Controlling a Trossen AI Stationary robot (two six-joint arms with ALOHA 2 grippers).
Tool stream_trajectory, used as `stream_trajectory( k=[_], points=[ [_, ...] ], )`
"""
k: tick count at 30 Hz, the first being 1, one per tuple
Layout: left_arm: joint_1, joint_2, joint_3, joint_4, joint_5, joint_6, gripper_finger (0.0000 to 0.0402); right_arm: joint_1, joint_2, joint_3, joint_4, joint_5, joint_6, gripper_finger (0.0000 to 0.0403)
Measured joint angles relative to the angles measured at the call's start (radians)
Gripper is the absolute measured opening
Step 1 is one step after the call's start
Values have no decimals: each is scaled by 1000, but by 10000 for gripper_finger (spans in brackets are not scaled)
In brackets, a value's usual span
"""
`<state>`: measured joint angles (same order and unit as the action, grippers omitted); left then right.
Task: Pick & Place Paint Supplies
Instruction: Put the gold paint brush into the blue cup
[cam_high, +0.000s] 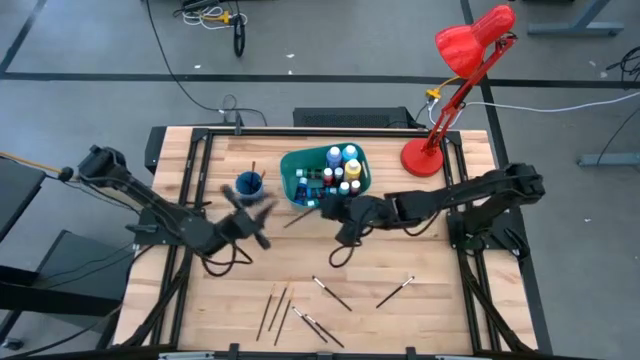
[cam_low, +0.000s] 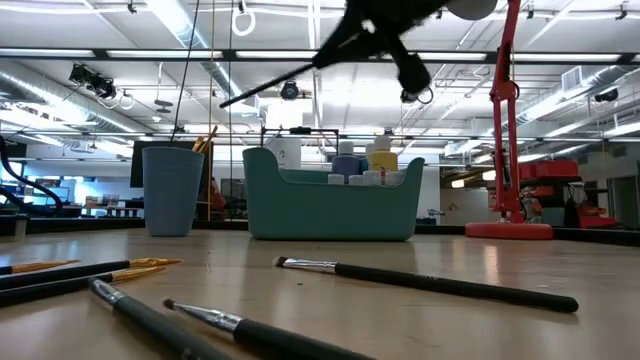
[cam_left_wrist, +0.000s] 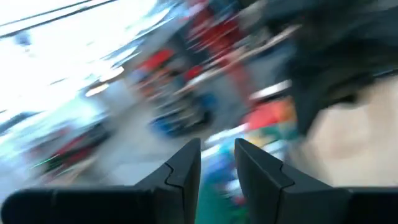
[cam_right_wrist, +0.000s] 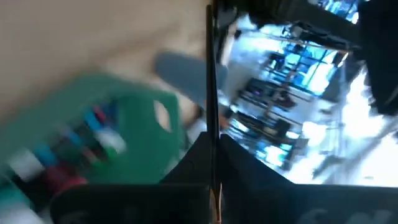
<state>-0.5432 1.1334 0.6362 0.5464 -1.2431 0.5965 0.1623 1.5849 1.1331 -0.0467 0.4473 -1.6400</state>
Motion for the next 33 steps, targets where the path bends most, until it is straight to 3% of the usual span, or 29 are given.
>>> stream_trajectory(
  k=[3, 4, 10, 15, 22, 33],
  points=[
    [-32, -35, 23, -2, -286, 120, 109, -7, 82, 109, 10, 102, -197, 9],
    [-36, -47, 26, -3, -325, 150, 109, -12, 115, 146, 6, 135, -257, 9],
    [-38, -100, 29, -7, -215, 172, 109, -77, 307, 381, 35, 212, -456, 9],
    [-38, -101, 29, -9, -327, 207, 109, -135, 432, 515, 29, 240, -624, 9],
    [-40, -98, 26, -18, -293, 197, 109, -196, 504, 558, 28, 130, -695, 9],
    [-39, -98, 26, -18, -314, 196, 109, -227, 503, 536, 45, -180, -643, 40]
  ],
)
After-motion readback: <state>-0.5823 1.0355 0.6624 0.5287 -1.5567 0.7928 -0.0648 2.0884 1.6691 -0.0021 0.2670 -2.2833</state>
